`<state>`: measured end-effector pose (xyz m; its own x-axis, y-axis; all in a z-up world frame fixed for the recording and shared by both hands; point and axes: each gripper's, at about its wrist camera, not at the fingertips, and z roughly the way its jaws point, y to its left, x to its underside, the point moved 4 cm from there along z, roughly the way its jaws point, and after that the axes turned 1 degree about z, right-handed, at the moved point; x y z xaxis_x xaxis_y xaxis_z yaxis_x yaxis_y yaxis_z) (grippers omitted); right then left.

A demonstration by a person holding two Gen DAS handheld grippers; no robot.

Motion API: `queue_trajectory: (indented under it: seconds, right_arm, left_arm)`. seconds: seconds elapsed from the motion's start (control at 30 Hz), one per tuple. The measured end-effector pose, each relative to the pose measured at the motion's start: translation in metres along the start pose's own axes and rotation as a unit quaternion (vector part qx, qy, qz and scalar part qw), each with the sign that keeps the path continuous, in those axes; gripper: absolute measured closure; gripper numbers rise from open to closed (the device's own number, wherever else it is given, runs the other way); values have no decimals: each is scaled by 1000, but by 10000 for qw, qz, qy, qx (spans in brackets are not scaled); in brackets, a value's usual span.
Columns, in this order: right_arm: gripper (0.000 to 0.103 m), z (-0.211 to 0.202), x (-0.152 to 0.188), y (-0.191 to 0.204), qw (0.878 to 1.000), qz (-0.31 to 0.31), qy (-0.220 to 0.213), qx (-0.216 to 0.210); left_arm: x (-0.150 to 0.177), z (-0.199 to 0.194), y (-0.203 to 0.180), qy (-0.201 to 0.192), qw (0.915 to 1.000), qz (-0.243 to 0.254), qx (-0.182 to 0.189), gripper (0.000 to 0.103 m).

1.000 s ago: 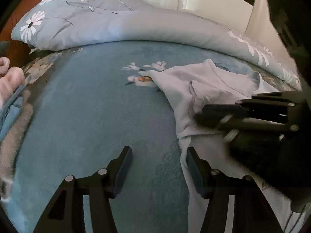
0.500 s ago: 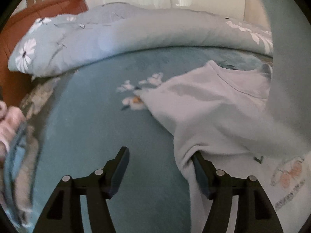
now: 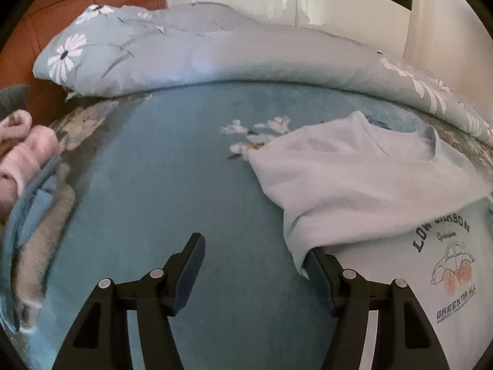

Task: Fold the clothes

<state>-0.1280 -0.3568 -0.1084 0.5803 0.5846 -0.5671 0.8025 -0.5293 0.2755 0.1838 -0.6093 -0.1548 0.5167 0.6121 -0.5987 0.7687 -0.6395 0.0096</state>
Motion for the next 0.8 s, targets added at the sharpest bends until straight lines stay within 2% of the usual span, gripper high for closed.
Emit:
queue_trajectory:
  seconds: [0.13, 0.3, 0.43, 0.53, 0.63, 0.7, 0.73, 0.8]
  right_arm:
    - [102, 3, 10, -29, 9989, 460, 19, 4]
    - [102, -15, 7, -34, 9991, 404, -146, -31]
    - [102, -49, 17, -47, 9983, 454, -358, -1]
    - [102, -85, 37, -70, 9968, 608, -455, 230]
    - [102, -137, 67, -109, 9923, 864, -611, 647]
    - [101, -171, 94, -139, 9860, 1266, -640, 872]
    - [100, -182, 110, -152, 9826, 1488, -613, 931]
    - [95, -198, 141, -175, 9751, 1902, -542, 1006]
  left_arm:
    - [0, -5, -1, -59, 10000, 70, 12, 35]
    - [9, -7, 4, 51, 9999, 47, 123, 35]
    - [11, -10, 8, 80, 9993, -36, 354, 34]
    - [11, -13, 12, 65, 9983, -111, 575, 34]
    - [3, -18, 20, 50, 9917, -506, 1179, 33]
    - [4, -21, 20, 248, 9812, -670, 1790, 33]
    - [7, -25, 20, 247, 9782, -735, 1926, 33]
    - [15, -34, 19, 210, 9778, -741, 1946, 33]
